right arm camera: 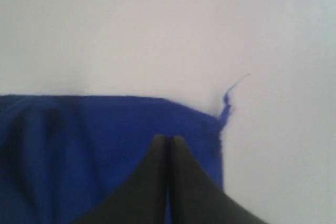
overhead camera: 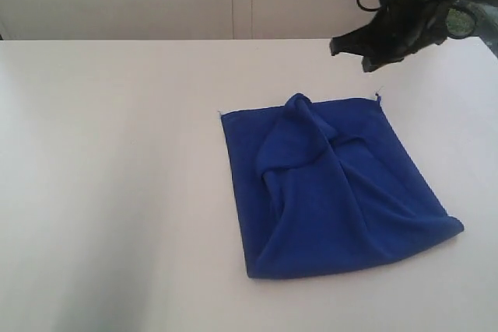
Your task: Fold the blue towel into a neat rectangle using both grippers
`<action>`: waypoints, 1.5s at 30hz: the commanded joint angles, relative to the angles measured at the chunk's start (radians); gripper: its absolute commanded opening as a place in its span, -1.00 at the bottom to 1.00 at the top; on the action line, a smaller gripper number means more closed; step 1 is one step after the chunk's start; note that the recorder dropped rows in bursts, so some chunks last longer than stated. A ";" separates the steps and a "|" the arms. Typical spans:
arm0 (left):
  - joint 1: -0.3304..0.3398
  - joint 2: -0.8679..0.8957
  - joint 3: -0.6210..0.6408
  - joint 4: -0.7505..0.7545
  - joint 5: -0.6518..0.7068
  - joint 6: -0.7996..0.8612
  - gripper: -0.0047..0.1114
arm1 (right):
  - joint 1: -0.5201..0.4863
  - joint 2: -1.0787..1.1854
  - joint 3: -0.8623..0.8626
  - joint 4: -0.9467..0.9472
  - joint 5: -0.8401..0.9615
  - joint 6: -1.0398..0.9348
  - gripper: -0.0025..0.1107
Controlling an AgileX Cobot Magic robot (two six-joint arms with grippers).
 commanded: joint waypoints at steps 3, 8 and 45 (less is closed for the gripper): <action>0.003 -0.006 0.006 -0.008 0.008 -0.004 -0.92 | 0.196 -0.046 0.007 0.195 0.134 -0.123 -0.96; 0.003 -0.006 0.006 -0.008 0.008 -0.004 -0.92 | 0.341 -0.017 0.058 0.203 0.125 -0.123 -0.96; 0.003 -0.006 0.006 -0.008 0.008 -0.004 -0.92 | 0.397 0.107 0.108 0.253 0.169 -0.117 -0.96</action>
